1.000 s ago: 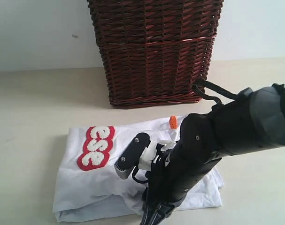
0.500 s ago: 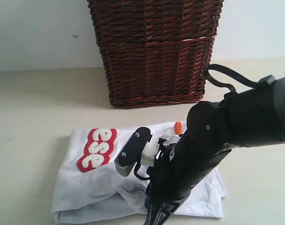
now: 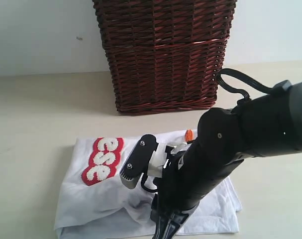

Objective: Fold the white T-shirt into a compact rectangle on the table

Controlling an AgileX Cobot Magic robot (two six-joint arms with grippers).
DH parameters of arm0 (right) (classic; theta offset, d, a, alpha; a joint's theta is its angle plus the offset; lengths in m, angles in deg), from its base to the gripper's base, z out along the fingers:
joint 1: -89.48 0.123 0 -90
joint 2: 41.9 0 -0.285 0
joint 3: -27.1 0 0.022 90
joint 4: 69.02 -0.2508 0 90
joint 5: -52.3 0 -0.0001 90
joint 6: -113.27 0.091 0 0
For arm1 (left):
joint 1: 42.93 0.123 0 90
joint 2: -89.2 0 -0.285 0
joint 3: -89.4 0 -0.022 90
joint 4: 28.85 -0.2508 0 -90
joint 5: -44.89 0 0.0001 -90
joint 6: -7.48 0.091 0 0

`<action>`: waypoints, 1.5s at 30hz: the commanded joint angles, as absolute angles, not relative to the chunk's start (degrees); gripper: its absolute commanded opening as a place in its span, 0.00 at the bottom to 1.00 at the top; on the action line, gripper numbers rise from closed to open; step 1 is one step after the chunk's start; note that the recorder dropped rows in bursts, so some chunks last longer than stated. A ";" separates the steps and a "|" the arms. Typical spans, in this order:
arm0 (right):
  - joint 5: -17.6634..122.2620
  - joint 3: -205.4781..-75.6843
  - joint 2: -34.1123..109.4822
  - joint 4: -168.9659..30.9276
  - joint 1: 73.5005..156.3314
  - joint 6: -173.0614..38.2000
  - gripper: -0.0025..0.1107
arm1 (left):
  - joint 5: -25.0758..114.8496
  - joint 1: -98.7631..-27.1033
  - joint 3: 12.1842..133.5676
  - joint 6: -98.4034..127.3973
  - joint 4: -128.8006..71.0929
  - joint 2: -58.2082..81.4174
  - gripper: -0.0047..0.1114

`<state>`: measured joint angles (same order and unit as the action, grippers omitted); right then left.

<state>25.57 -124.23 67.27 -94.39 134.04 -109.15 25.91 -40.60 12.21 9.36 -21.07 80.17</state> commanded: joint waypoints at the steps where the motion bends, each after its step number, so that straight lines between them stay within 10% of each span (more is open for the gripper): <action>1: 26.98 -124.06 67.28 -94.16 134.15 -110.40 0.04 | 26.21 -40.78 12.18 9.35 -21.16 79.99 0.04; 18: 0.90 -124.06 58.90 -57.62 134.15 -110.10 0.03 | 26.21 -40.78 12.18 9.35 -21.16 79.99 0.04; 29: -1.53 -124.06 54.01 -48.38 134.15 -93.81 0.52 | 26.21 -40.78 12.18 9.35 -21.16 79.99 0.04; 34: 22.34 -124.06 49.50 -71.71 131.33 -100.84 0.47 | 26.21 -40.78 12.18 9.35 -21.16 79.99 0.04; 45: 20.16 -125.20 73.23 -100.59 131.47 -115.53 0.08 | 26.21 -40.78 12.18 9.35 -21.16 79.99 0.04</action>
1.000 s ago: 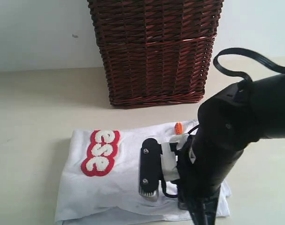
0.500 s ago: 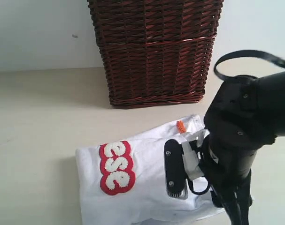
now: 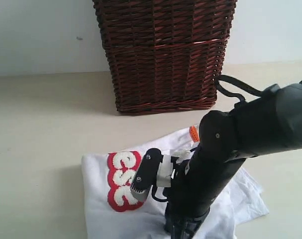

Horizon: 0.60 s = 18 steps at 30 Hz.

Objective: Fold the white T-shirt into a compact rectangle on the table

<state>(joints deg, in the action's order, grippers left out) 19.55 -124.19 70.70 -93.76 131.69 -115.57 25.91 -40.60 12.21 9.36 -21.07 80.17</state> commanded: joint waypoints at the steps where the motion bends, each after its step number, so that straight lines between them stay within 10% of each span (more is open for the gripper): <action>1: 19.28 -127.47 74.29 -103.55 131.47 -116.45 0.05 | 26.21 -40.78 12.18 9.35 -21.16 79.99 0.04; 7: 19.28 -137.39 71.96 -107.53 131.01 -116.42 0.06 | 26.21 -40.78 12.18 9.35 -21.16 79.99 0.04; 12: 12.19 -135.26 58.02 -101.57 121.69 -116.48 0.57 | 26.21 -40.78 12.18 9.35 -21.16 79.99 0.04; 18: 20.47 -126.32 60.90 -108.23 107.82 -117.72 0.69 | 26.21 -40.78 12.18 9.35 -21.16 79.99 0.04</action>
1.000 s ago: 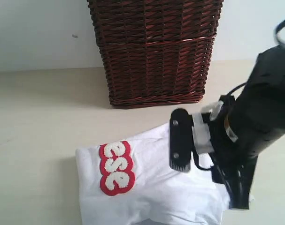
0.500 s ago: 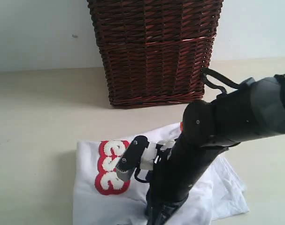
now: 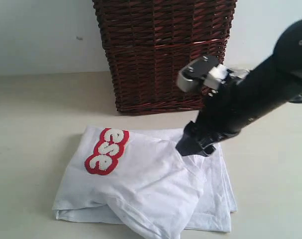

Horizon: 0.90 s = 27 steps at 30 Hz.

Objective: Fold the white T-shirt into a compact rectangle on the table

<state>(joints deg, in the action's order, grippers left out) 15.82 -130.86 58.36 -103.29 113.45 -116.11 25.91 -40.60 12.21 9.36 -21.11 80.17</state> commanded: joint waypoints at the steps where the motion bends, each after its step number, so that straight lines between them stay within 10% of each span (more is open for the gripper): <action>1: 21.63 -124.99 62.94 -114.73 106.03 -122.10 0.69 | 26.21 -40.78 12.18 9.35 -21.16 79.99 0.04; 11: 17.03 -124.84 75.29 -130.08 105.64 -132.71 0.67 | 26.21 -40.78 12.18 9.35 -21.16 79.99 0.04; 18: 14.44 -124.84 75.14 -139.05 105.64 -137.59 0.05 | 26.21 -40.78 12.18 9.35 -21.16 79.99 0.04; 27: 12.76 -125.09 73.63 -139.05 105.64 -137.59 0.02 | 26.21 -40.78 12.18 9.35 -21.16 79.99 0.04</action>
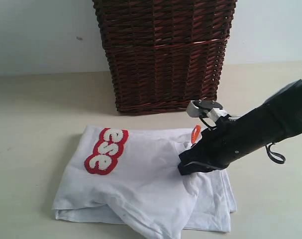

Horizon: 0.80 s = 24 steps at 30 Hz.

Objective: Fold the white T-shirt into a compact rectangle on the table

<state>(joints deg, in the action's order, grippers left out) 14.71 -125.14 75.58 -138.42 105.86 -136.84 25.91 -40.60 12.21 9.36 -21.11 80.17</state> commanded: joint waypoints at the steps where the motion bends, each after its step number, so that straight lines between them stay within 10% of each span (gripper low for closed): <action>1: 11.31 -125.51 72.70 -139.05 105.64 -137.59 0.02 | 26.21 -40.78 12.18 9.35 -21.16 79.99 0.04; 20: 18.14 -131.99 66.20 -97.90 94.10 -117.68 0.02 | 26.21 -40.78 12.18 9.35 -21.16 79.99 0.04; 24: 18.02 -131.99 68.74 -97.50 94.10 -118.27 0.20 | 26.21 -40.78 12.18 9.35 -21.16 79.99 0.04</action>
